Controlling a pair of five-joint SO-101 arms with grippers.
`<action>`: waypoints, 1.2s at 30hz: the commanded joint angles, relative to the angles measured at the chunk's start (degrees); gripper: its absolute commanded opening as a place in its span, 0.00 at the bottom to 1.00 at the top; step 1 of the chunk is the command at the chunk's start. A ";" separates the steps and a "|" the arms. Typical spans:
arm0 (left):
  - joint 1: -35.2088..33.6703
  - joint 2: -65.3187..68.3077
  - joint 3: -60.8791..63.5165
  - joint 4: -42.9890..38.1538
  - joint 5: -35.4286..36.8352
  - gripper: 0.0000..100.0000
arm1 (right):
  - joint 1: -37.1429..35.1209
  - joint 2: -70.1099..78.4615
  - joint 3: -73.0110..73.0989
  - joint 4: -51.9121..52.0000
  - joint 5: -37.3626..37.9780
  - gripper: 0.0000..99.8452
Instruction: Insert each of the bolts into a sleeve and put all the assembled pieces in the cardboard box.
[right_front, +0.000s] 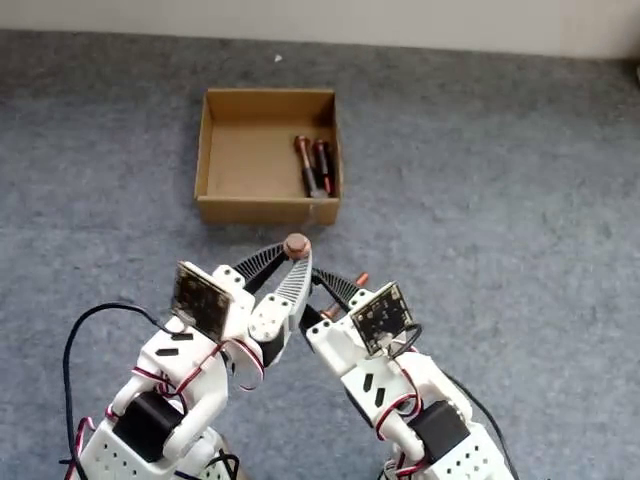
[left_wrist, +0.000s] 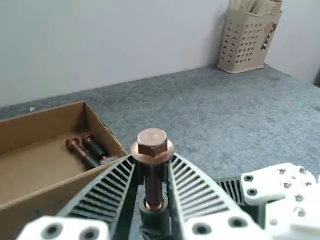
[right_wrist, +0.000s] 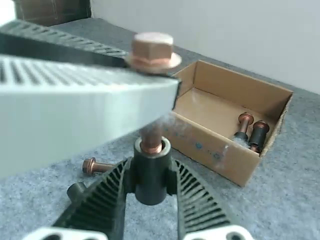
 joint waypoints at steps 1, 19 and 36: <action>0.22 -0.84 -1.80 3.60 -6.33 0.12 | 2.33 -0.84 7.96 -1.36 -0.09 0.01; -43.12 -0.92 -11.38 34.73 -15.12 0.22 | 12.70 -0.22 8.04 -0.66 -0.09 0.01; -61.58 -0.84 12.53 21.01 -15.21 0.22 | 12.79 20.70 -14.73 -7.60 -1.67 0.01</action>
